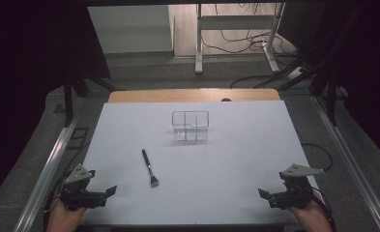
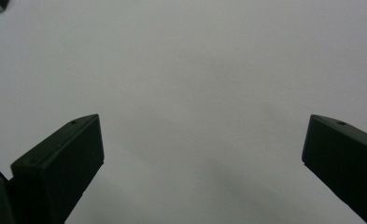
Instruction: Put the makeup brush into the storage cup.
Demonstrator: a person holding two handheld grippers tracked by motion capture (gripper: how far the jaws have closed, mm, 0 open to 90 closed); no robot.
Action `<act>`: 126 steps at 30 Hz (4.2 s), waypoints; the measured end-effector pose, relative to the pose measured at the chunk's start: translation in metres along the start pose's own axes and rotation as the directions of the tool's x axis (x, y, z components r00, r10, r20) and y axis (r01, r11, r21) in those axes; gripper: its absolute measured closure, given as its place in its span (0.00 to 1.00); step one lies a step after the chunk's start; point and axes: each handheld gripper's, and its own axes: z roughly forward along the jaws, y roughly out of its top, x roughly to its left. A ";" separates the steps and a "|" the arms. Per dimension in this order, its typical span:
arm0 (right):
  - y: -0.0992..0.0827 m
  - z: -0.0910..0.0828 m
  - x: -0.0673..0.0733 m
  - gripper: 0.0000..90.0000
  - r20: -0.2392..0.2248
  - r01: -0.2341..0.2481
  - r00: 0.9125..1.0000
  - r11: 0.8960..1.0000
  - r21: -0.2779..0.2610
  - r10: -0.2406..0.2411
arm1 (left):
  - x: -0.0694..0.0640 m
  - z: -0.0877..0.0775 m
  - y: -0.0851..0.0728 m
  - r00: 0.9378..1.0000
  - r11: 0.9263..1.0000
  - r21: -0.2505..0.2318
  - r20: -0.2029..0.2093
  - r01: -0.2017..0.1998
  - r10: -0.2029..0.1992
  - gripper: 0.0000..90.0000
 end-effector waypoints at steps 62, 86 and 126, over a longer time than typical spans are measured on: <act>0.003 0.002 0.000 0.00 0.015 0.014 1.000 1.000 0.016 -0.014 | -0.009 0.035 0.048 0.995 0.991 0.109 0.071 -0.082 0.074 0.00; 0.002 0.004 -0.001 0.00 0.021 0.009 1.000 1.000 0.024 -0.009 | -0.013 0.058 0.075 0.992 0.976 0.186 0.074 -0.113 0.101 0.00; 0.003 0.004 0.000 0.00 0.027 0.013 1.000 0.999 0.032 -0.014 | -0.034 0.104 0.114 0.992 0.956 0.269 0.068 -0.118 0.104 0.01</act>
